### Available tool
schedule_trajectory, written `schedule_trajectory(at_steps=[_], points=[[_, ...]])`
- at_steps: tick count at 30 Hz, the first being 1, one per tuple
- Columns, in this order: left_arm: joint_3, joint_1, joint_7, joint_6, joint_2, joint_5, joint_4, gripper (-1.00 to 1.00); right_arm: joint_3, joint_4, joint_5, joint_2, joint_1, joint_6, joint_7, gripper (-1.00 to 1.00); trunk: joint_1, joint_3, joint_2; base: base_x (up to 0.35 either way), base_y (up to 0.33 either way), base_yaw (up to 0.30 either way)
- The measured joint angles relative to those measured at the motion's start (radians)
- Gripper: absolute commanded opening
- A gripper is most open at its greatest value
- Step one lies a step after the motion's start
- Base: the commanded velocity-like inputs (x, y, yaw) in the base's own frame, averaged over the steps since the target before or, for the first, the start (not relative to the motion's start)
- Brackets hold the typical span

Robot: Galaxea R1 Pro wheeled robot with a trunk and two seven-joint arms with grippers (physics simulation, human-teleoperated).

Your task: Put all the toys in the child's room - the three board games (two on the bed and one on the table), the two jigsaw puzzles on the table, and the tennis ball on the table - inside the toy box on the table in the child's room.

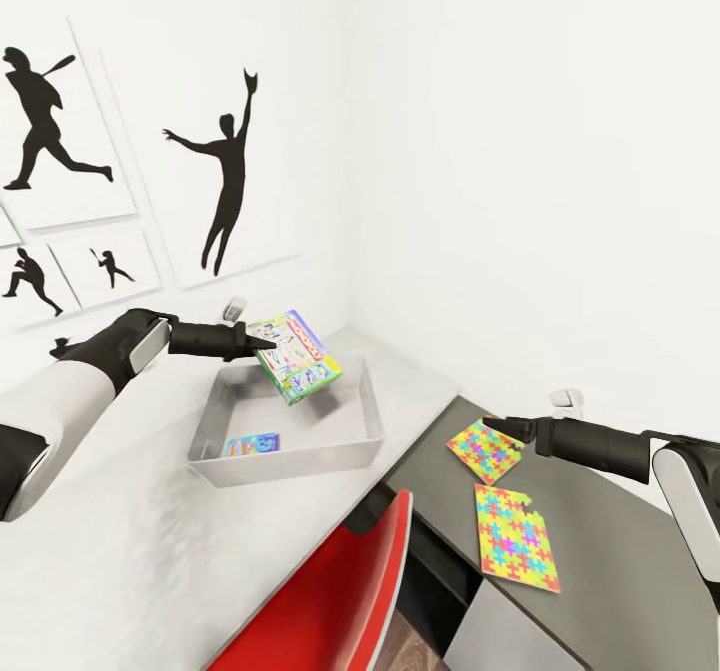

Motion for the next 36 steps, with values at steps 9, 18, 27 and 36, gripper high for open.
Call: schedule_trajectory(at_steps=[9,18,27,36], points=[[-0.001,0.000,0.006,-0.003,0.000,0.000,0.001,-1.00,-0.001,0.000,0.000,0.000,0.000,0.000,0.001,1.00,0.000,0.002,0.000,0.000,0.002,-0.028],[-0.006,-0.019,0.017,-0.018,0.008,-0.005,0.000,-1.00,0.001,0.000,0.000,-0.001,-0.001,0.000,0.001,1.00,0.000,0.002,0.000,0.000,0.000,-0.006],[-0.012,-0.025,0.020,-0.076,0.025,-0.102,0.003,-1.00,0.002,0.000,-0.001,-0.002,-0.002,0.000,0.002,1.00,0.000,0.002,0.000,0.000,0.000,-0.001],[-0.012,-0.022,0.017,-0.145,0.006,-0.192,0.006,-1.00,0.002,0.000,-0.003,-0.002,-0.003,0.000,0.003,1.00,0.000,0.002,0.000,0.000,0.000,0.000]])
